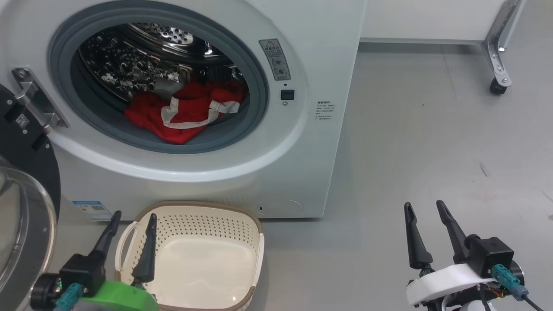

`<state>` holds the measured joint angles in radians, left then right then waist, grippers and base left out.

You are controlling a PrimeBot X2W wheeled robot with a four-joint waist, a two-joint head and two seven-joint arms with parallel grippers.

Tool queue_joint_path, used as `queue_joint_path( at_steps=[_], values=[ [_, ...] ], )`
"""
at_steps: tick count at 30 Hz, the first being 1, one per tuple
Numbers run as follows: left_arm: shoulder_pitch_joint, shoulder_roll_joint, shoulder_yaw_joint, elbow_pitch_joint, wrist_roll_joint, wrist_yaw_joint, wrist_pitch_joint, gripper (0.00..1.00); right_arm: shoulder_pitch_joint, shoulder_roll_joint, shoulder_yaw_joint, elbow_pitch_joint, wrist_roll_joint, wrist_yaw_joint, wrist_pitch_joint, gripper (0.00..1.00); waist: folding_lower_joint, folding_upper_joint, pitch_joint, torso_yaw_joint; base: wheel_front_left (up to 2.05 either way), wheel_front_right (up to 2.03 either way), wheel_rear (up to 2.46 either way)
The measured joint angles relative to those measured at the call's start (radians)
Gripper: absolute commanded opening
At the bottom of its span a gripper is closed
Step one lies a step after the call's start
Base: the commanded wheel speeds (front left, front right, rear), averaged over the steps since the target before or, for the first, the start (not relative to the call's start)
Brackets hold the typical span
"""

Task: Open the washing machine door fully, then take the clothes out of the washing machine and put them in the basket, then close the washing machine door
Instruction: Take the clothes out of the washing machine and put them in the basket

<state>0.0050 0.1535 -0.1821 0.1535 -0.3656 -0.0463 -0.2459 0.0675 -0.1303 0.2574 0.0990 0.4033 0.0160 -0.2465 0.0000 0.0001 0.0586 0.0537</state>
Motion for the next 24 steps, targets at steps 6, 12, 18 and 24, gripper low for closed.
queue_joint_path(
  at_steps=[6,12,18,24],
  values=[
    [-0.012,0.072,0.025,-0.013,0.026,0.000,0.040,1.00,-0.007,0.007,0.020,-0.016,-0.018,0.000,0.000,1.00,0.0000,0.0000,0.056,-0.022,0.00,0.00,0.00],
    [-0.099,0.145,0.050,-0.021,0.036,-0.013,0.094,1.00,-0.034,0.022,0.033,-0.031,-0.018,-0.001,0.000,1.00,0.0000,0.0000,0.127,-0.053,0.00,0.00,0.00],
    [-0.213,0.232,0.081,-0.013,0.042,-0.031,0.175,1.00,-0.085,0.033,0.045,-0.047,-0.027,0.000,0.000,1.00,0.0000,0.0000,0.204,-0.093,0.00,0.00,0.00],
    [-0.344,0.266,0.091,0.009,0.040,-0.043,0.239,1.00,-0.130,0.044,0.064,-0.049,-0.027,0.003,0.000,1.00,0.0000,0.0000,0.277,-0.143,0.00,0.00,0.00]
  ],
)
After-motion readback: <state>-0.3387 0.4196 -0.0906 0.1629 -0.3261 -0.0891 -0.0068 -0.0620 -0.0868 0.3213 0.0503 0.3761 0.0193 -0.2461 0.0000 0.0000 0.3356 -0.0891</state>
